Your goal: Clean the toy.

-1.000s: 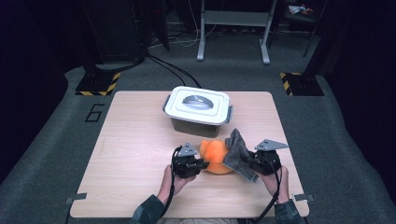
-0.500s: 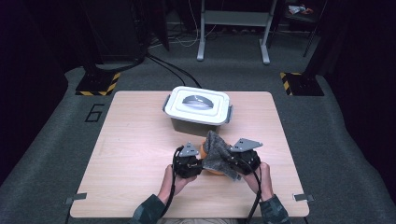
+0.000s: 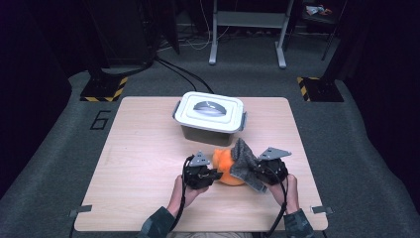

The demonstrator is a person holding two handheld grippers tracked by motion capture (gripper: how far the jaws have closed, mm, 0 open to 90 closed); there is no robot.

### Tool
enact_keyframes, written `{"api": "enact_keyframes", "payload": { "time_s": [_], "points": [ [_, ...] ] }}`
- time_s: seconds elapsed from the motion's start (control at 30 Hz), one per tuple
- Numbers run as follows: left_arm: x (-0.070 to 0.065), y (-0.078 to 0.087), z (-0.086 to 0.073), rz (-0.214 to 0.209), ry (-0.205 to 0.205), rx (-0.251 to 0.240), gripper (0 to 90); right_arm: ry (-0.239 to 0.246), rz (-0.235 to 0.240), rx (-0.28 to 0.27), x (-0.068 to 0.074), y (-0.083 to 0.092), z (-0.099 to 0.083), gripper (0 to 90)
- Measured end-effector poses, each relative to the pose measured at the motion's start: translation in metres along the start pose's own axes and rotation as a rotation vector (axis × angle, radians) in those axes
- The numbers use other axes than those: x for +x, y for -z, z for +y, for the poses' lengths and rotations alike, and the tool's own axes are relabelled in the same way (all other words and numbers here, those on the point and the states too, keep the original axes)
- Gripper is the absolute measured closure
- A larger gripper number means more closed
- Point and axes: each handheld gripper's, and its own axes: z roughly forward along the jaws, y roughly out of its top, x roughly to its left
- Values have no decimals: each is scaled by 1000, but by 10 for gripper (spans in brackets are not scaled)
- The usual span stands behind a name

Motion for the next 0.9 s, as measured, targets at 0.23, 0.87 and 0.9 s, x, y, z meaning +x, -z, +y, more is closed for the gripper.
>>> {"api": "enact_keyframes", "payload": {
  "time_s": [0.23, 0.87, 0.9],
  "points": [
    [0, 0, -1, 0, 17, -5, 786, -53, -18, 33, -15, -7, -14, 748],
    [3, 0, -2, 1, 20, 2, 785, -123, -58, 110, -32, -24, -38, 748],
    [4, 0, -2, -2, 19, 4, 785, -142, -60, 100, -32, -19, -37, 748]
  ]
}}
